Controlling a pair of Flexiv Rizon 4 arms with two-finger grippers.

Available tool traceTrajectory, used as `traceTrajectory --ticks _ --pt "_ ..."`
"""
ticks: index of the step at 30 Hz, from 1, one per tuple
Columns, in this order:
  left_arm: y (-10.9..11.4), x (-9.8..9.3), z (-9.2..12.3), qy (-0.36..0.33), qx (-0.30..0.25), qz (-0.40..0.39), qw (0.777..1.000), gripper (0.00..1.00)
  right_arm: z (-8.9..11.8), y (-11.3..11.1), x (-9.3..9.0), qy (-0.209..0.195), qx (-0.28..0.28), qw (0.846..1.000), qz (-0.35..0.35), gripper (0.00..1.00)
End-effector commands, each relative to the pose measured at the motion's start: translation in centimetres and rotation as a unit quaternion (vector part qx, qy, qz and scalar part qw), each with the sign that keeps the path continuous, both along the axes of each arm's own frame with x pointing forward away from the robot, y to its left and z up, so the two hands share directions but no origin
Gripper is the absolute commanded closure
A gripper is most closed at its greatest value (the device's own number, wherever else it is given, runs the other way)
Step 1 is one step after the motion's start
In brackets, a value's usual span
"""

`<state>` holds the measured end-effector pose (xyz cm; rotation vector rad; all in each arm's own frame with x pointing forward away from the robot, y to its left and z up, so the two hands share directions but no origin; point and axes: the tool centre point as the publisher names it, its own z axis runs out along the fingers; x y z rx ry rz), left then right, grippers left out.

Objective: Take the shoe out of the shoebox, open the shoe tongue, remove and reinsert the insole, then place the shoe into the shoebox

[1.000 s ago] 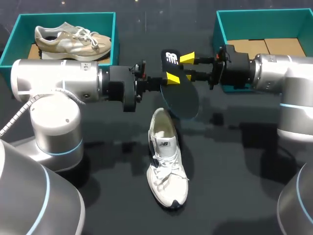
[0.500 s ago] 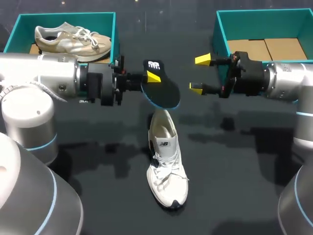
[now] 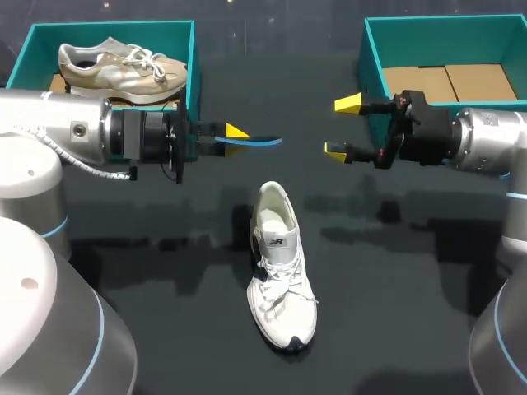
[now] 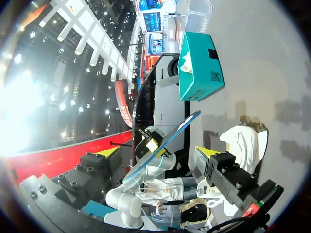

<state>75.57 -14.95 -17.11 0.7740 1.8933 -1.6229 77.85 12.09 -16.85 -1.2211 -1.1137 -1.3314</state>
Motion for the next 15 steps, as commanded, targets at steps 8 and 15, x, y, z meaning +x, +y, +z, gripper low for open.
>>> traceTrajectory --ticks 8,15 --pt "-0.2 0.4 0.1 0.0 0.004 -0.003 1.0 1.0 0.0 0.0 -0.1 0.0 -0.001 1.0 -0.001 0.0" --pt "-1.8 1.5 0.3 0.246 0.057 0.062 0.966 1.0 0.0 0.0 -0.1 0.0 -0.001 1.0 -0.001 0.0"
